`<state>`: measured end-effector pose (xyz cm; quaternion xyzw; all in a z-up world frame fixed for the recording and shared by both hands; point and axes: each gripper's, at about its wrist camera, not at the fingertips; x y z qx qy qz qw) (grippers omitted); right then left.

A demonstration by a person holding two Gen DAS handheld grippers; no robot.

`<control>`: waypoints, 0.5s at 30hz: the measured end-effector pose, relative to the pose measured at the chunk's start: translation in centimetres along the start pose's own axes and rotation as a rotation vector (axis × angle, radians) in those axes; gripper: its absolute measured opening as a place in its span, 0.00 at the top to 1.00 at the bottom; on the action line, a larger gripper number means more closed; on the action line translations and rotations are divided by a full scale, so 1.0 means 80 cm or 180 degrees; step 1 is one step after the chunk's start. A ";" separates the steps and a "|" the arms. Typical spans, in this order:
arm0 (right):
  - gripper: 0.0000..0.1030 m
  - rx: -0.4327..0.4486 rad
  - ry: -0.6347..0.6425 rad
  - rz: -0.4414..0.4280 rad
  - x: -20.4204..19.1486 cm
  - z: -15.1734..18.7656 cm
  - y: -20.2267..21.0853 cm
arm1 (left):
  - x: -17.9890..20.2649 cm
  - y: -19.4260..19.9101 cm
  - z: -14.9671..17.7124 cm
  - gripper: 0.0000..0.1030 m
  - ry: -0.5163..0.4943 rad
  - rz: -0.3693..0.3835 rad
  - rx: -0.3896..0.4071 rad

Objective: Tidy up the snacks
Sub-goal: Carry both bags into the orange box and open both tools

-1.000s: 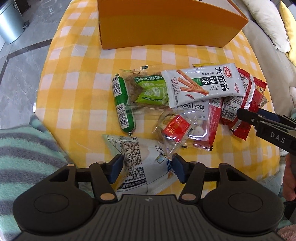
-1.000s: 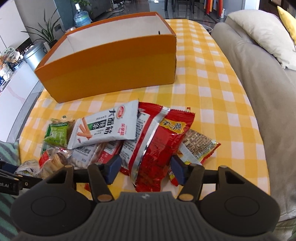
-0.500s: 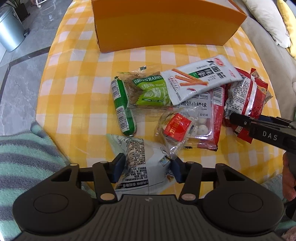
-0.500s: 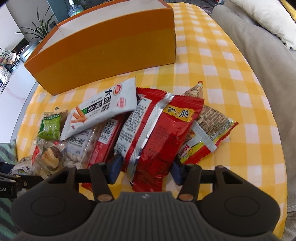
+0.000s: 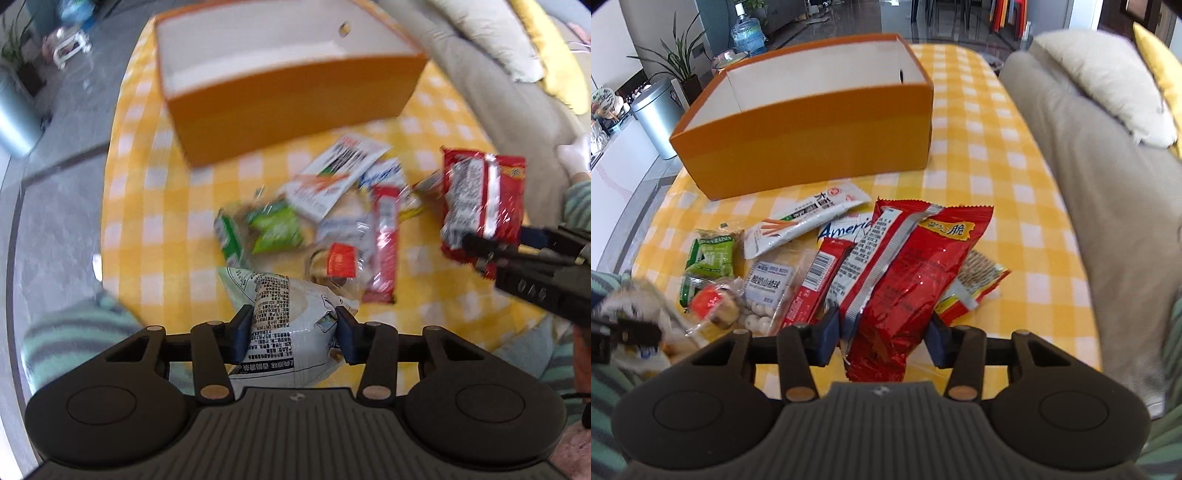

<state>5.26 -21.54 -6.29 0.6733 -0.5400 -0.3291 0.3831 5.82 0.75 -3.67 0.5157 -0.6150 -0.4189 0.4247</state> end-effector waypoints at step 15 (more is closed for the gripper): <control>0.56 0.0479 -0.0318 -0.0264 0.030 -0.031 0.095 | 0.037 0.084 -0.096 0.51 -0.0002 0.0213 0.1011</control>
Point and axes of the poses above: each gripper's, at about its wrist camera, not at the fingertips, and y roughly against the way its jaws point, x to its right, z to its underside, and after that the axes turned 2 degrees about z, right-handed
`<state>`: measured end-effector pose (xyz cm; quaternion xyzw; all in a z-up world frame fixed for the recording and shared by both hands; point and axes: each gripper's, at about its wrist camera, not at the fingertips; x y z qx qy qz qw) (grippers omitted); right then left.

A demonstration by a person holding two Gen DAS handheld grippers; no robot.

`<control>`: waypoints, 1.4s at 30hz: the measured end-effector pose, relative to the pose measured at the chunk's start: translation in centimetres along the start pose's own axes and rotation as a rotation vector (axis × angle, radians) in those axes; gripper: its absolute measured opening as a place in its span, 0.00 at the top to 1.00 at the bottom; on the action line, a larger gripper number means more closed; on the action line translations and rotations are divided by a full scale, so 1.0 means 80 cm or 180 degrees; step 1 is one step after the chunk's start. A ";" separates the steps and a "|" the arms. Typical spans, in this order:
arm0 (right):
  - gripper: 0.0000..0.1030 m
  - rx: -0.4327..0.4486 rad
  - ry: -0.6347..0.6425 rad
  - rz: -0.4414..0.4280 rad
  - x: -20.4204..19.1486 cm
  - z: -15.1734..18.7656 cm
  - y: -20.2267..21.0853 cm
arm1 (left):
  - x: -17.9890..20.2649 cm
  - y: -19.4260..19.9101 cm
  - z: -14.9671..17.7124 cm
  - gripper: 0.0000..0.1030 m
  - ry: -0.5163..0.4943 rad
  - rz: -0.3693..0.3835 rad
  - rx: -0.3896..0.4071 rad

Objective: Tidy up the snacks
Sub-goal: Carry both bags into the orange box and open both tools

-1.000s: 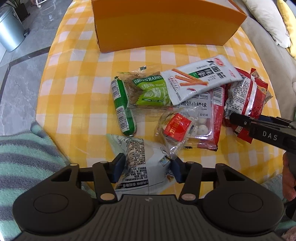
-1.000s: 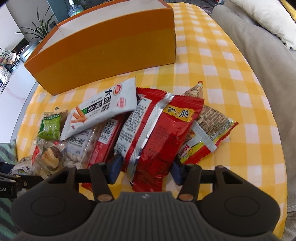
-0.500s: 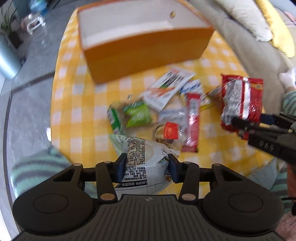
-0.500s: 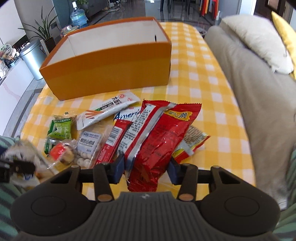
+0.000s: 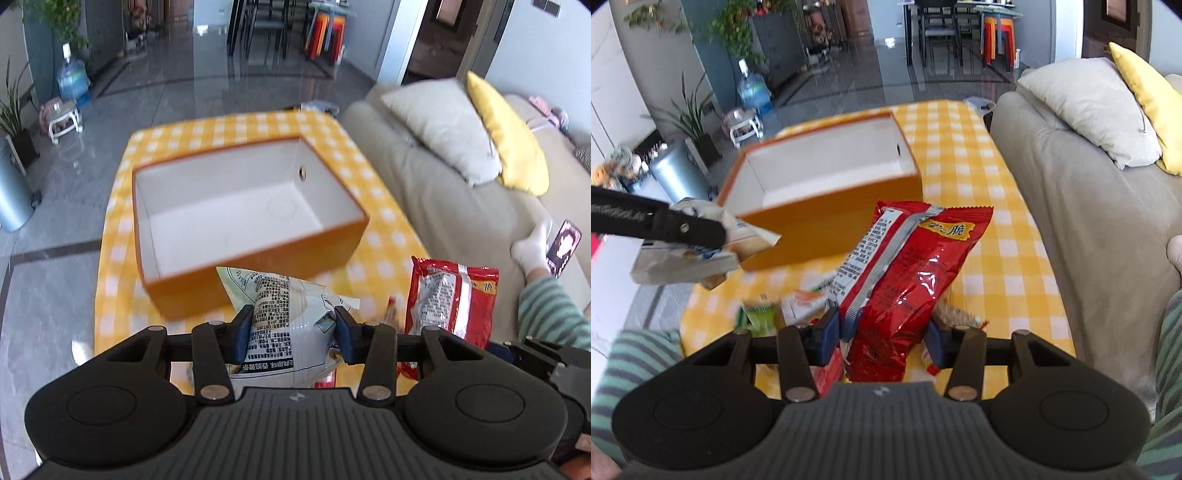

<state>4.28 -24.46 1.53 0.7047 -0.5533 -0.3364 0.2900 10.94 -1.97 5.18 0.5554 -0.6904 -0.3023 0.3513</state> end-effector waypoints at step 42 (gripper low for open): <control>0.56 -0.0617 0.1063 -0.0718 -0.095 -0.245 -0.217 | -0.128 -0.117 -0.112 0.51 0.0082 -0.0176 -0.0140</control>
Point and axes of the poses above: each gripper's, at about its wrist camera, not at the fingertips, and y roughly against the way its jaws point, x to its right, z to its underside, and after that the axes turned 2 degrees about z, right-handed
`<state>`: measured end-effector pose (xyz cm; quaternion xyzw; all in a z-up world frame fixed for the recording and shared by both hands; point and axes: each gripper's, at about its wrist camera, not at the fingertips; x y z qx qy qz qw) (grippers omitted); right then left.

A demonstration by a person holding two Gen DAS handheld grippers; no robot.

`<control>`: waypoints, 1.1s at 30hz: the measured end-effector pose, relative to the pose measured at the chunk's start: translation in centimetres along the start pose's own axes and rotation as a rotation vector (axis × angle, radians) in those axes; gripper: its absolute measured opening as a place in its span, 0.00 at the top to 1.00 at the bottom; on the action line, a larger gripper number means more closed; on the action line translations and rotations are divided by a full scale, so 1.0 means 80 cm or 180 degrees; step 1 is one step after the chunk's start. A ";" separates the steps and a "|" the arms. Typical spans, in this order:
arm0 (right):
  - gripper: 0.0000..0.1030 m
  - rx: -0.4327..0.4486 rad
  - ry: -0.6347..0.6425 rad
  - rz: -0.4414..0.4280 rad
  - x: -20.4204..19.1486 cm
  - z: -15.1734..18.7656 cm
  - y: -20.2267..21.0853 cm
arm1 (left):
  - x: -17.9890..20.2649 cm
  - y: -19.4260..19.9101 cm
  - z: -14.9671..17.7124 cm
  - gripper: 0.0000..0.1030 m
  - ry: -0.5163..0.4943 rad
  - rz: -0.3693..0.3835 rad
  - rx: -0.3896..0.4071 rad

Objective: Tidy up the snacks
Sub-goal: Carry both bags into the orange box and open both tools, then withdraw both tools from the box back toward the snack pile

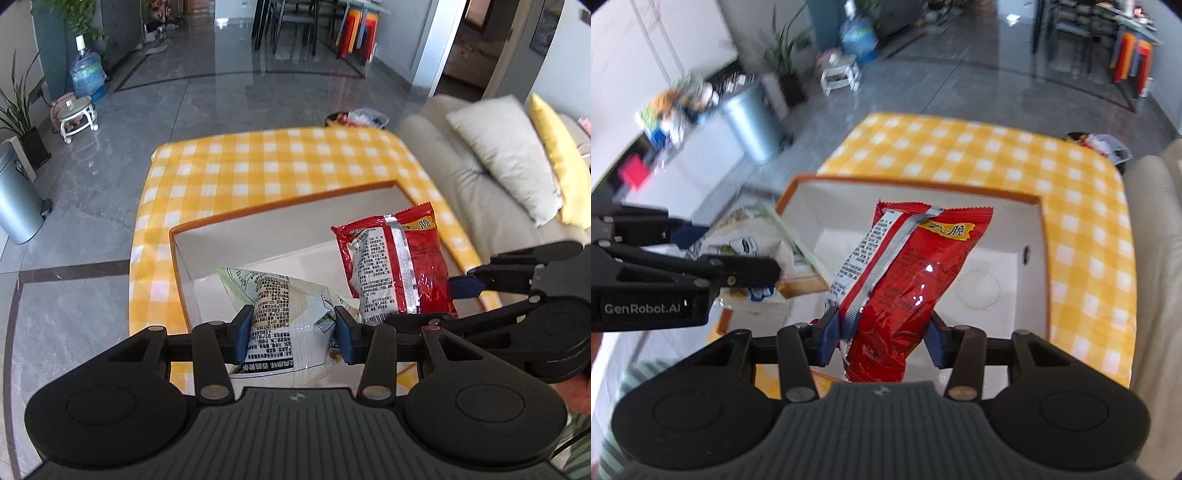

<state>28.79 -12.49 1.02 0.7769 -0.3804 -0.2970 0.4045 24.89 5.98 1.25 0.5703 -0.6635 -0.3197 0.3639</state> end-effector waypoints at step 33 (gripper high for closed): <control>0.54 -0.1009 0.0005 -0.0074 0.003 0.005 -0.138 | 0.005 -0.093 0.014 0.39 -0.0585 -0.0344 -0.0787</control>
Point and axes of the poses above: each gripper's, at about its wrist camera, not at the fingertips, and y roughly against the way its jaws point, x to its right, z to its underside, and after that the axes turned 2 degrees about z, right-handed
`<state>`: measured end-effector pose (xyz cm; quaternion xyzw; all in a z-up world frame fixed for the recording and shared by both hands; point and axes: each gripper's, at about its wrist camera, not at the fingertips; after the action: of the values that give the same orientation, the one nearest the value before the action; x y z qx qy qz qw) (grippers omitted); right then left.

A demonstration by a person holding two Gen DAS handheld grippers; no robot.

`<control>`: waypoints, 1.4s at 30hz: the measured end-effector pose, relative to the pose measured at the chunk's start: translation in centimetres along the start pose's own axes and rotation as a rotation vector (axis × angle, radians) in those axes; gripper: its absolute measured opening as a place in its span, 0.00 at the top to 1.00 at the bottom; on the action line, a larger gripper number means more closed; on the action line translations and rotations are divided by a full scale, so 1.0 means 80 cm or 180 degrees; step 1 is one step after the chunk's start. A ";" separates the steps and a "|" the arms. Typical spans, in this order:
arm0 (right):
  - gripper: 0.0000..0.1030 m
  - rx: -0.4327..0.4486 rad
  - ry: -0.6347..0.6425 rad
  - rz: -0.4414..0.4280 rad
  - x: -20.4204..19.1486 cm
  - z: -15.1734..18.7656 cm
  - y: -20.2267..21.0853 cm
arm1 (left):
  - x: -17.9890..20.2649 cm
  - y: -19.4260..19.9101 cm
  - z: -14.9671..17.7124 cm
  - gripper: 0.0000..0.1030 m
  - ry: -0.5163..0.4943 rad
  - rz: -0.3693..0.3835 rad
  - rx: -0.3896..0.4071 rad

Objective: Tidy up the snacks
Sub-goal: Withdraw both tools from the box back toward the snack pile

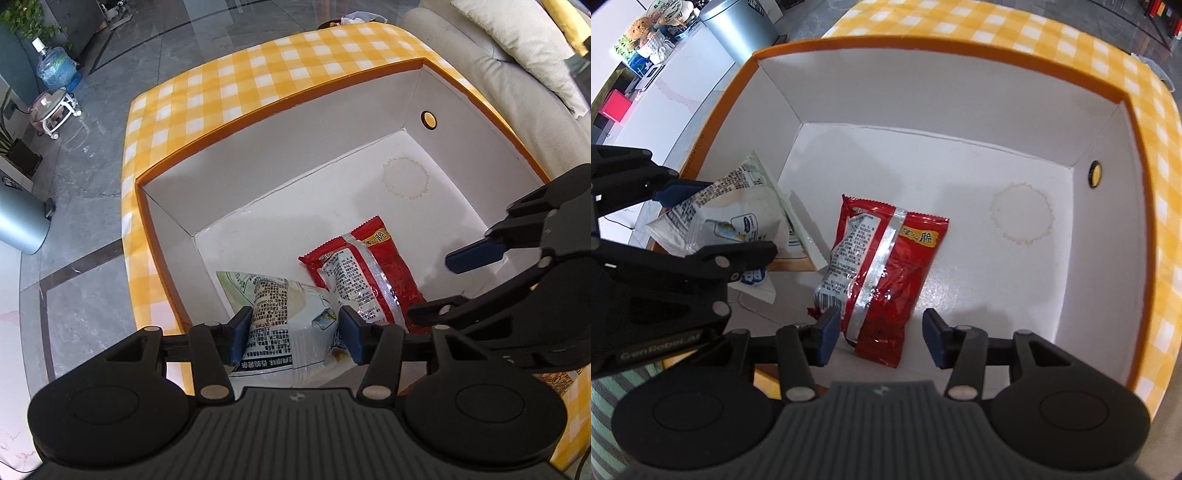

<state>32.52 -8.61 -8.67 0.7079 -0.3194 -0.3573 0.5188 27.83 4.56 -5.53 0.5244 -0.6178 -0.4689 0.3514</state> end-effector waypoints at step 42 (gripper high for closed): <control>0.46 0.1961 -0.0779 0.1031 -0.031 0.356 0.189 | 0.104 0.162 0.227 0.41 0.0544 0.0688 0.1355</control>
<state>6.06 -24.90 0.46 0.7232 -0.5796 -0.2396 0.2891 5.20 0.38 0.62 0.5552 -0.7232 -0.2418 0.3321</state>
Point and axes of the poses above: each gripper's, at about its wrist camera, not at the fingertips, and y roughly against the way its jaws point, x to its right, z to its underside, and after that the axes turned 2 degrees about z, right-handed
